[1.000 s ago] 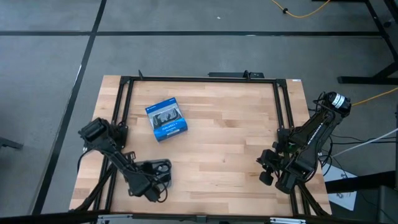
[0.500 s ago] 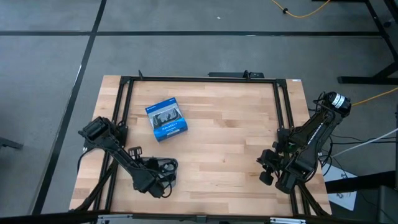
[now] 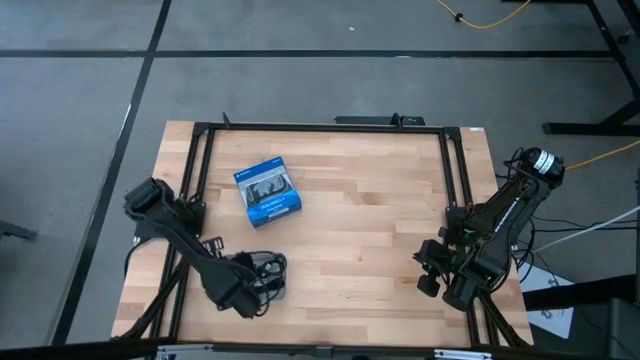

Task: Pick and place USB-C Cables
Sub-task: Return to Home Position

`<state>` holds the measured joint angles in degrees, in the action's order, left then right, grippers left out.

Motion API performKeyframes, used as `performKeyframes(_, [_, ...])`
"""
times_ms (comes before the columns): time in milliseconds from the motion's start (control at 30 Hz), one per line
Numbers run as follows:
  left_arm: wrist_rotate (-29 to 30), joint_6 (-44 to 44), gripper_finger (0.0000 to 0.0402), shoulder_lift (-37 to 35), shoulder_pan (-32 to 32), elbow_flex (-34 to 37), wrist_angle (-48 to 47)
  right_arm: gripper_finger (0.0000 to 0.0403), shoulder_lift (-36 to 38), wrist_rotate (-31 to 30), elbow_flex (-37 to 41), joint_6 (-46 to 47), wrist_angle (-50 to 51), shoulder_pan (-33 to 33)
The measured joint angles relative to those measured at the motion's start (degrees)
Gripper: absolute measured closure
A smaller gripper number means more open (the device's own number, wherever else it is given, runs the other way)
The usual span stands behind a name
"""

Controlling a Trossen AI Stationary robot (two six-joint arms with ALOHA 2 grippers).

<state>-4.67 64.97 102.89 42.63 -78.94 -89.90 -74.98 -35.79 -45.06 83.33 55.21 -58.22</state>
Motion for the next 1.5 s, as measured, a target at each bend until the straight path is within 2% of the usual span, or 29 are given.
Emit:
performKeyframes(133, [-0.57, 4.86, 0.0402, -5.39, 0.02, 0.00, -0.10, 0.0362, 0.00, -0.09, 0.00, -0.06, -0.06, 0.00])
performKeyframes(333, [-0.87, 27.47, 0.0402, -11.51, 0.41, -0.01, 2.29, 0.0362, 0.00, 3.61, 0.00, -1.41, -0.46, 0.00])
performKeyframes(400, [-0.59, 31.38, 0.0402, -12.37, 0.12, -0.02, 2.80, 0.0362, -0.02, 5.84, 0.00, -2.59, -0.78, 0.00])
performKeyframes(467, [1.28, 33.28, 0.0402, -12.69, 0.09, -0.04, 2.19, 0.0362, 0.00, 4.82, 0.00, -2.70, -1.00, 0.00])
performKeyframes(500, [3.25, 33.46, 0.0402, -12.68, 0.14, -0.04, 0.61, 0.0362, 0.00, 2.42, 0.00, -2.79, -0.97, -0.02])
performKeyframes(567, [4.71, 30.27, 0.0402, -12.64, 0.15, -0.02, -0.16, 0.0362, 0.11, -2.94, 0.00, -5.56, -1.23, -0.02])
performKeyframes(600, [5.16, 27.13, 0.0401, -12.65, 0.17, -0.02, -0.26, 0.0362, 0.37, -3.78, 0.00, -7.69, -1.94, 0.03])
performKeyframes(667, [5.90, 24.04, 0.0400, -12.63, 0.25, -0.02, 0.27, 0.0362, 1.72, -4.07, 0.00, -11.83, -4.52, 0.01])
performKeyframes(833, [1.79, 6.69, 0.0392, -12.63, -1.13, -0.02, 7.02, 0.0362, 9.18, -4.06, 0.00, -18.50, -6.88, 0.04])
performKeyframes(867, [2.59, 3.22, 0.0390, -12.75, -1.94, -0.02, 7.66, 0.0362, 11.05, -4.57, 0.00, -20.83, -6.81, 0.04])
performKeyframes(1067, [22.71, -12.52, 0.0383, -21.43, -6.03, 0.04, 9.25, 0.0362, 25.02, -13.32, -0.02, -38.38, -6.42, 1.10])
performKeyframes(1200, [32.21, -19.67, 0.0383, -29.98, -8.00, 0.00, 9.99, 0.0362, 34.48, -15.96, 0.00, -44.73, -6.13, 2.18])
performKeyframes(1367, [40.11, -21.61, 0.0392, -41.60, -8.61, 1.63, 10.85, 0.0362, 44.62, -18.77, 2.01, -46.22, -6.24, 2.94])
performKeyframes(1500, [42.25, -18.87, 0.0399, -52.47, -7.55, 9.60, 18.20, 0.0362, 52.19, -17.22, 8.74, -41.23, -8.74, 2.95])
